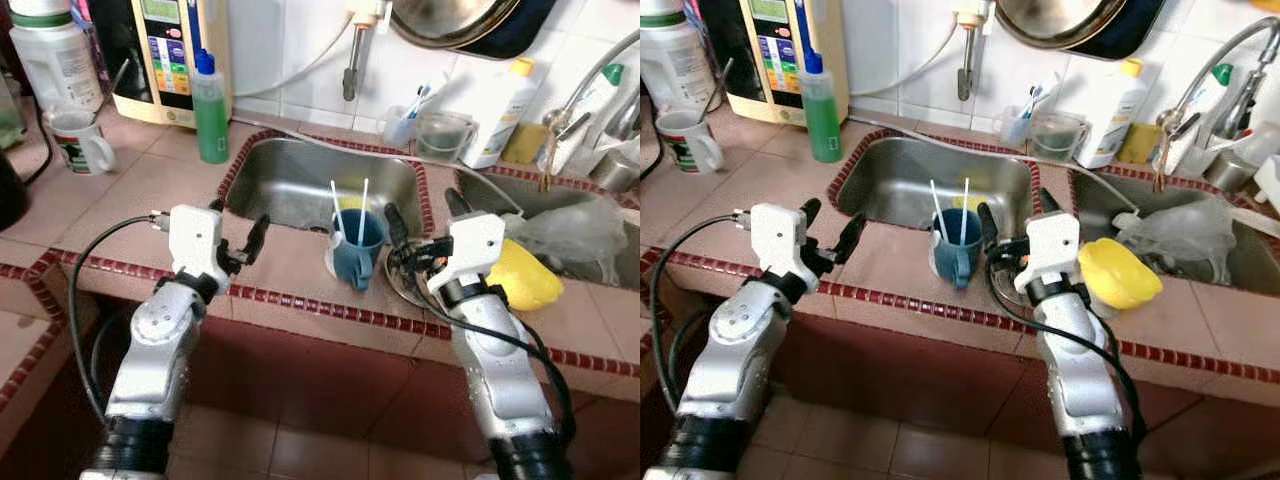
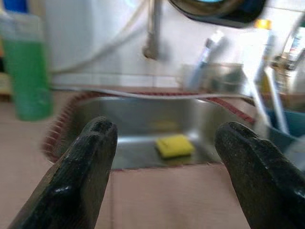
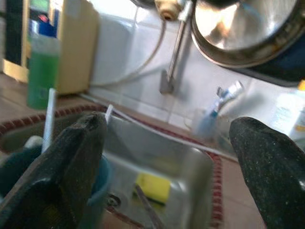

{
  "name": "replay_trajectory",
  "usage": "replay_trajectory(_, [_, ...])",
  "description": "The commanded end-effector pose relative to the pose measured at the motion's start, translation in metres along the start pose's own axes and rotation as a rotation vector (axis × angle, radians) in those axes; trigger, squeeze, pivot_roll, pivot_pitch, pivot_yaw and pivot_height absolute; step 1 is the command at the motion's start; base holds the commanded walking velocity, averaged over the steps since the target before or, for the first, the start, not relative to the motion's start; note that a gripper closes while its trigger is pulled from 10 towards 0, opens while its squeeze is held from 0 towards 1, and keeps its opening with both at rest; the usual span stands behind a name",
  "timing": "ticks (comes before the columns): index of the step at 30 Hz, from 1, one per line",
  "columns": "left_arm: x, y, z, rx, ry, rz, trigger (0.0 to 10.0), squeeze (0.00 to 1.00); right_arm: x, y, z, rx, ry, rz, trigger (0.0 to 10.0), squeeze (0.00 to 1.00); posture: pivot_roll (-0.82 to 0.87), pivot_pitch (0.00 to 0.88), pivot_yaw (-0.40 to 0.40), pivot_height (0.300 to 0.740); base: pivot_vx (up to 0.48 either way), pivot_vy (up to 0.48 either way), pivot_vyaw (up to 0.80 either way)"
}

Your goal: Kitchen organization

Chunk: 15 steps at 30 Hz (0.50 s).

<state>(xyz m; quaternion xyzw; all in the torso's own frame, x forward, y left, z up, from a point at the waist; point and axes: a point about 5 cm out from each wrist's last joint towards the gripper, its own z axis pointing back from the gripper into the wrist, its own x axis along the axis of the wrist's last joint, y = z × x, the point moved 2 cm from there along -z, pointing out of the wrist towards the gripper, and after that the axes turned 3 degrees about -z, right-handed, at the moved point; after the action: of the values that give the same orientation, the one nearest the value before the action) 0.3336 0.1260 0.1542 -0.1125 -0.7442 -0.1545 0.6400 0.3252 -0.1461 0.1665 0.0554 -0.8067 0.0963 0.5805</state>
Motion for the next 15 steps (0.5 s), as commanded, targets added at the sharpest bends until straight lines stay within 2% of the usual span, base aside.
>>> replay_trajectory(1, [0.0, 0.004, 0.0, 0.006, 0.027, 0.008, 10.0, 0.0, 0.002, 0.002, 0.0, 0.008, -0.007, 0.001, 10.0, 0.0, 0.1, 0.0, -0.085, 0.74, 0.0, 0.0, 0.0])
replay_trajectory(9, [-0.004, 0.001, -0.006, -0.042, 0.096, 0.079, 10.0, 0.0, -0.003, 0.001, 0.002, 0.003, 0.031, 0.022, 10.0, 0.0, 0.1, 0.0, -0.08, 0.74, 0.0, 0.0, 0.0])
replay_trajectory(15, [0.0, -0.007, -0.016, -0.123, 0.115, 0.047, 10.0, 0.0, -0.004, -0.009, 0.005, -0.053, 0.043, 0.043, 10.0, 0.0, 0.09, 0.0, -0.067, 0.74, 0.0, 0.0, 0.0])
